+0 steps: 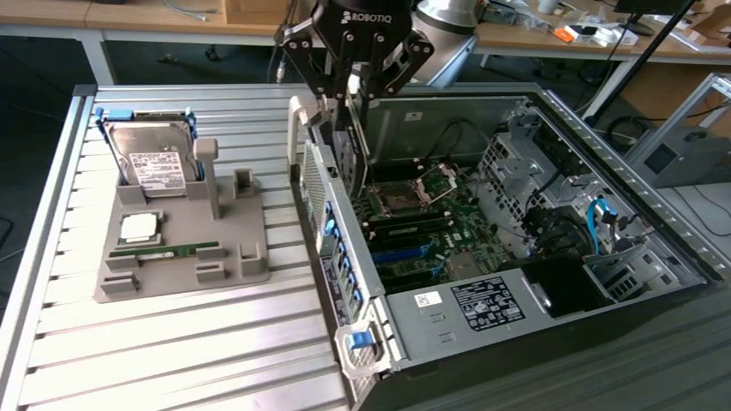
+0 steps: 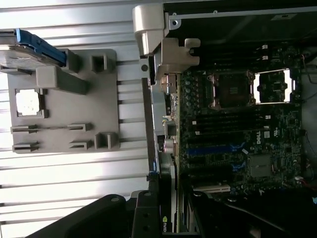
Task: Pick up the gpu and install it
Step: 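Pick up the gpu and move the gpu toward the slot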
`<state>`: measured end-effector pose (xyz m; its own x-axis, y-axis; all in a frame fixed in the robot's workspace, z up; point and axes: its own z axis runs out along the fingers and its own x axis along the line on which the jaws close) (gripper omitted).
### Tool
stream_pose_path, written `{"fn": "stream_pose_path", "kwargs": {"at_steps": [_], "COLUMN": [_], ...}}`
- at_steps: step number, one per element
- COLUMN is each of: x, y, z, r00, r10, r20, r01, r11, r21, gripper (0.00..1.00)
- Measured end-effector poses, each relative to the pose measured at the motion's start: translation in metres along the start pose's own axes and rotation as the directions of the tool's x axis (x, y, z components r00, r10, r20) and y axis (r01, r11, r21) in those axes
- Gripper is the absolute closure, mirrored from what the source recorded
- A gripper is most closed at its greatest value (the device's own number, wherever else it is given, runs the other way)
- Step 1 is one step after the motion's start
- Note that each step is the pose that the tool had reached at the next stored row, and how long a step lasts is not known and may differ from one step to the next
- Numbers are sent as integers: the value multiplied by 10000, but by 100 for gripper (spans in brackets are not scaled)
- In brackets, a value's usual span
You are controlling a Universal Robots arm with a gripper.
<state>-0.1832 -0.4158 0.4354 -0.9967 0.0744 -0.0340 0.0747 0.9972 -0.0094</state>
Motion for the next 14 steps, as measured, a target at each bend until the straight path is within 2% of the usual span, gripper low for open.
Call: {"fn": "stream_pose_path", "kwargs": {"at_steps": [4,9,11,14], "x": [-165,-278,-399,-418], "y": [-29,-51,-71,-71], "z": [6,11,17,19], "r00": [10000,10000,10000,10000], "r10": [0,0,0,0], "r20": [-3,-6,-11,-12], "r01": [0,0,0,1], "r11": [10000,10000,10000,10000], "r21": [0,1,8,14], "gripper": [73,73,73,73]}}
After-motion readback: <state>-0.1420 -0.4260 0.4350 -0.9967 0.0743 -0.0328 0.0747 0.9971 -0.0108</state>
